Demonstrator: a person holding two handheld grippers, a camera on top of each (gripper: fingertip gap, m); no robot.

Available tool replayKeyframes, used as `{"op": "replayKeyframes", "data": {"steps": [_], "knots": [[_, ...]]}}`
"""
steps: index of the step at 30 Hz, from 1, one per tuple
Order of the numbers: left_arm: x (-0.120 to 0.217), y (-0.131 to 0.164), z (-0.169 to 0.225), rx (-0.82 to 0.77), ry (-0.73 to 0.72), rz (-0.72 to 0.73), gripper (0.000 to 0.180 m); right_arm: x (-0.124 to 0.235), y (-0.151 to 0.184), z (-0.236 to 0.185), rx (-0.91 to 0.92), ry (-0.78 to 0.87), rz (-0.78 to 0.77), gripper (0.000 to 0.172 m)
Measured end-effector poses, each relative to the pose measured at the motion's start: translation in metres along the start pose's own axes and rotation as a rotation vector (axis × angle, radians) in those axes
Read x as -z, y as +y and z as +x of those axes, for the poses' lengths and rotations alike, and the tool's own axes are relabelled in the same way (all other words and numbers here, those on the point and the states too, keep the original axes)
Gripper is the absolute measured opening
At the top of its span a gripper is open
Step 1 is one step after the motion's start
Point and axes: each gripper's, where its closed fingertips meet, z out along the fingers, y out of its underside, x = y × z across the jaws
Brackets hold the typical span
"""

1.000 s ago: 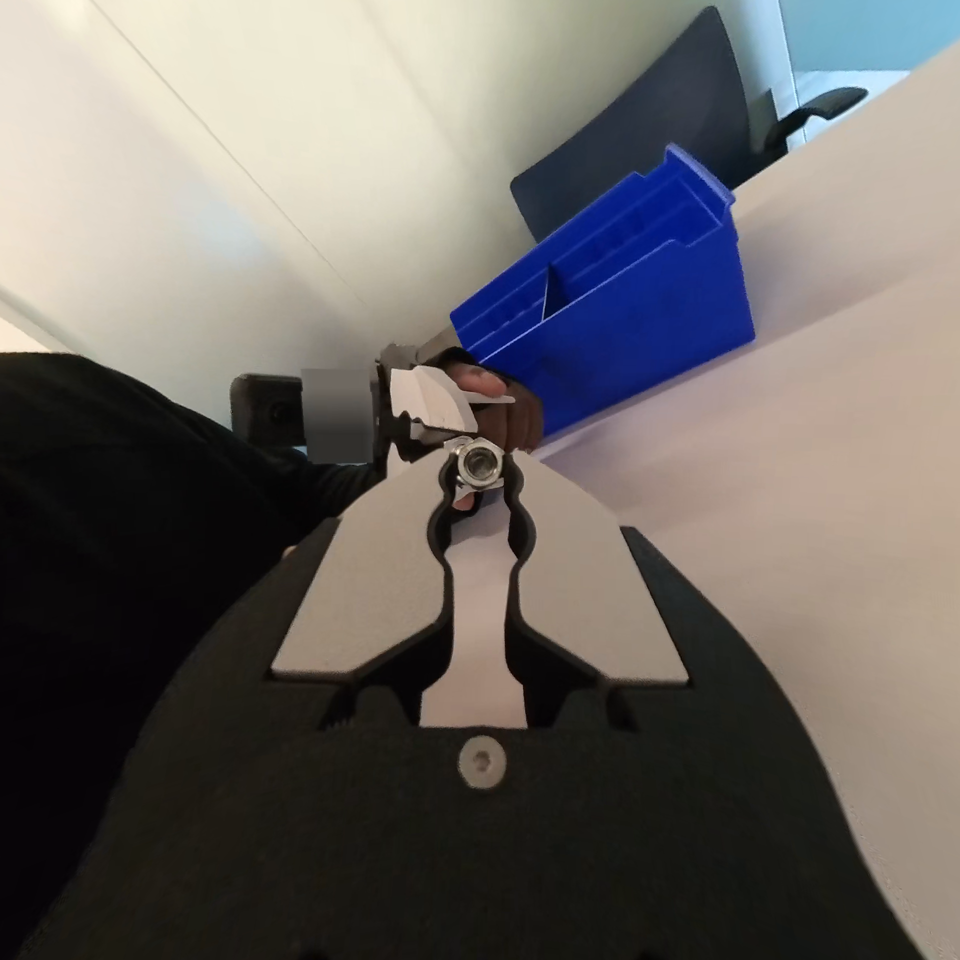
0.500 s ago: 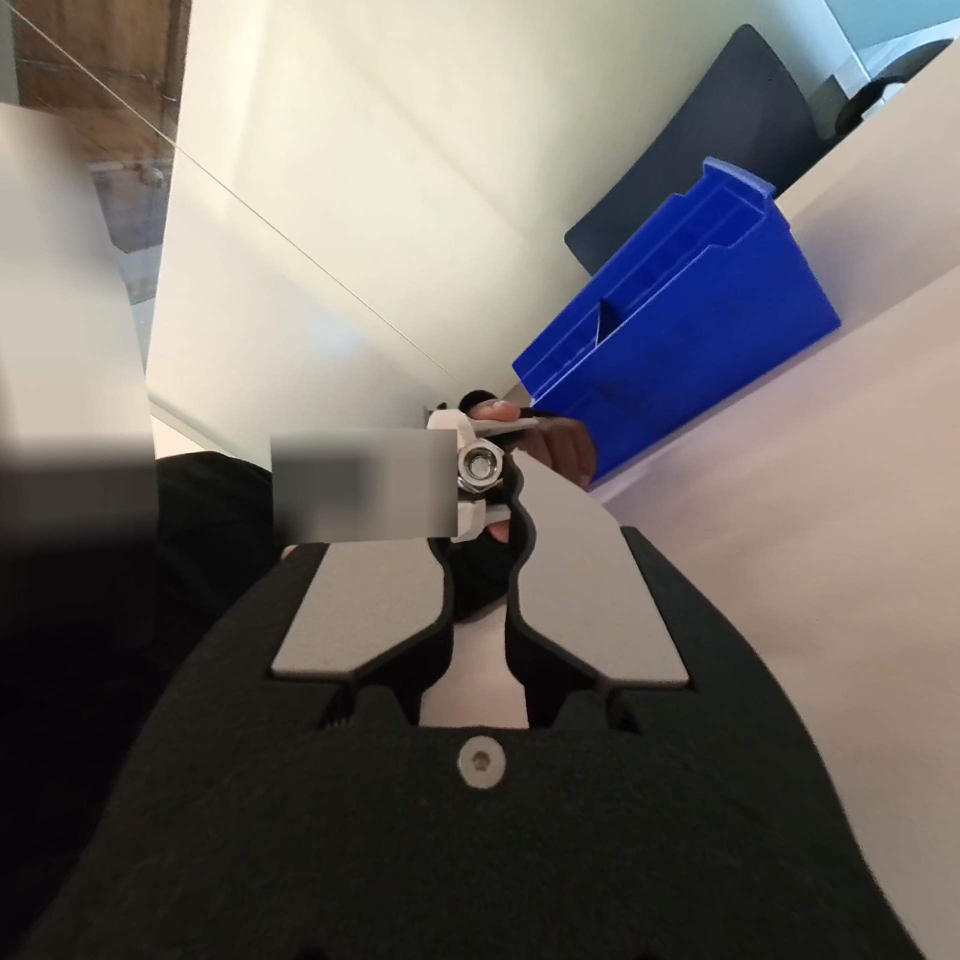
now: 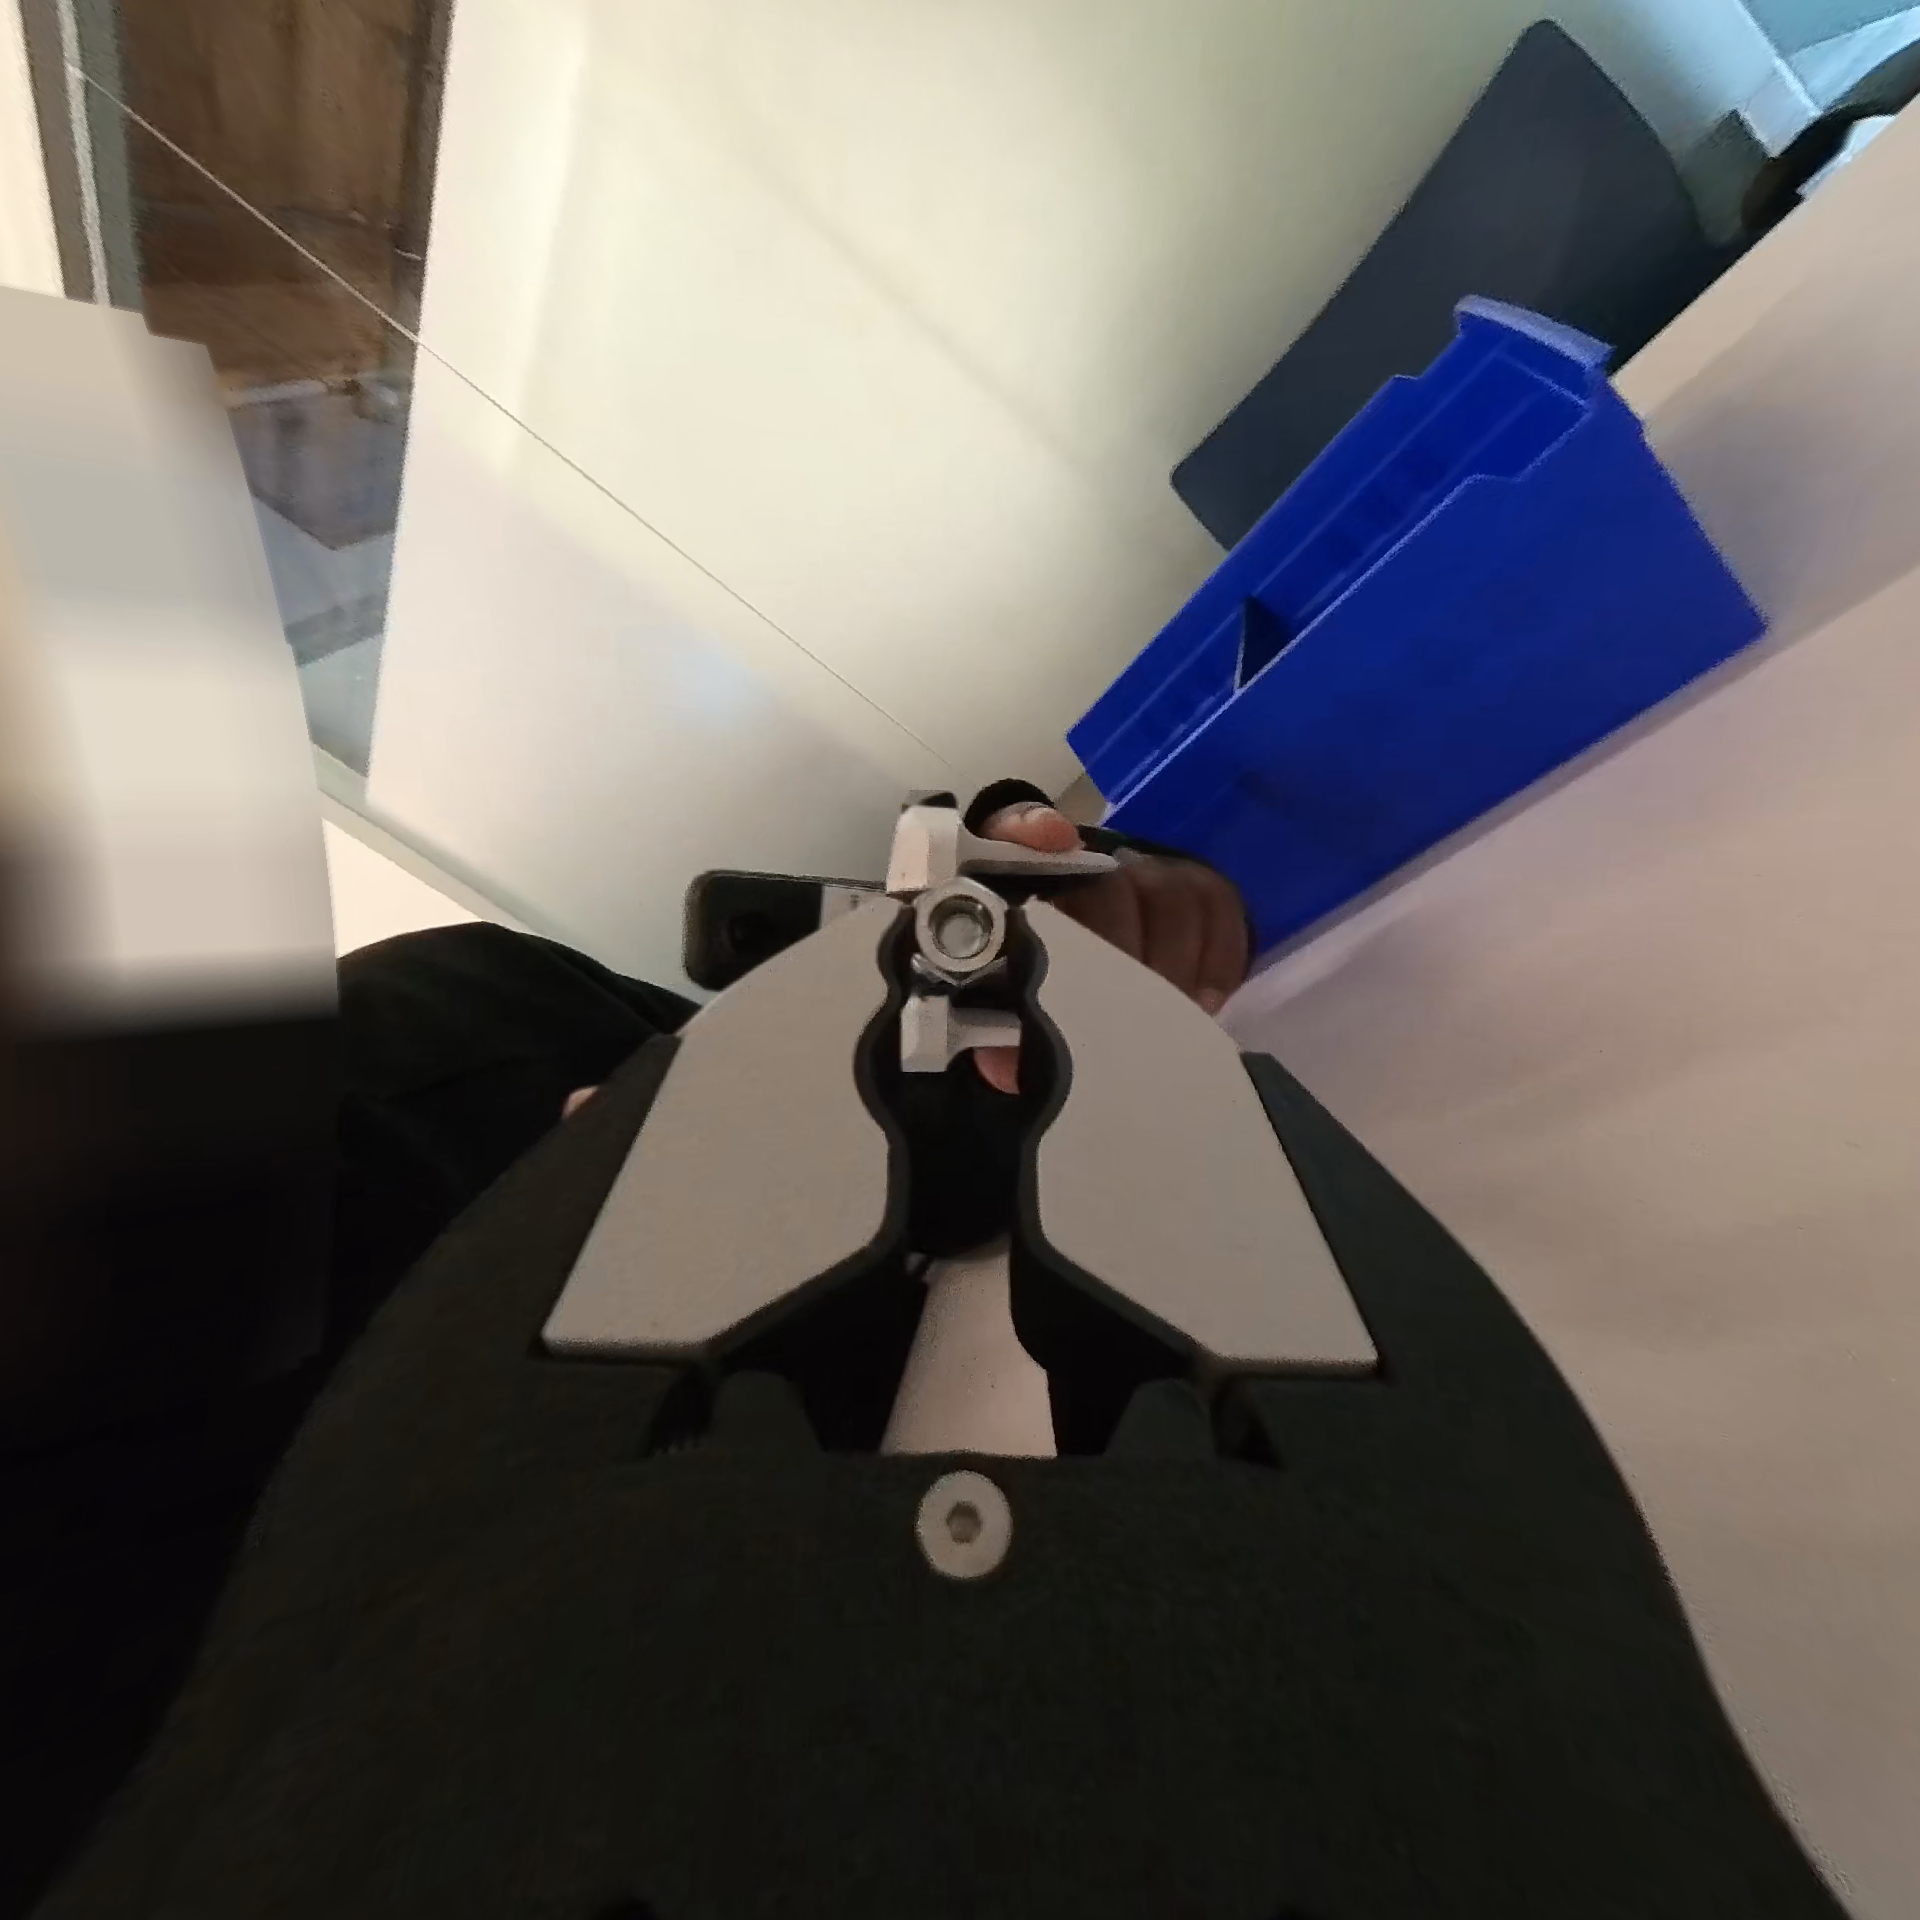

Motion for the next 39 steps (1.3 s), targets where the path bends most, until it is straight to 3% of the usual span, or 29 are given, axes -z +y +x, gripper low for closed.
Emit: {"op": "replayKeyframes", "data": {"steps": [1, 5, 13, 21, 26, 30, 39], "knots": [[0.0, -0.002, -0.001, 0.032, -0.001, 0.015, 0.019, -0.001, -0.001, -0.001, -0.005, -0.016, 0.009, 0.017], [0.001, -0.009, -0.004, 0.195, 0.006, 0.083, 0.019, -0.004, -0.006, -0.011, 0.02, -0.105, 0.053, 0.017], [0.001, -0.011, -0.008, 0.495, 0.056, 0.147, 0.019, -0.005, -0.009, -0.009, 0.272, -0.012, 0.07, 0.017], [-0.001, -0.022, 0.0, 0.71, 0.125, 0.246, 0.018, -0.01, -0.011, -0.032, 0.313, -0.16, 0.136, 0.017], [-0.002, -0.02, -0.001, 0.657, 0.117, 0.207, 0.019, -0.017, 0.008, -0.015, 0.362, -0.019, -0.033, 0.017], [0.0, -0.015, -0.005, 0.534, 0.106, 0.128, 0.019, -0.014, 0.001, -0.021, 0.358, -0.047, 0.004, 0.017], [0.002, -0.005, 0.003, 0.47, 0.201, 0.022, 0.018, -0.003, 0.004, -0.008, 0.394, 0.015, -0.037, 0.017]]}}
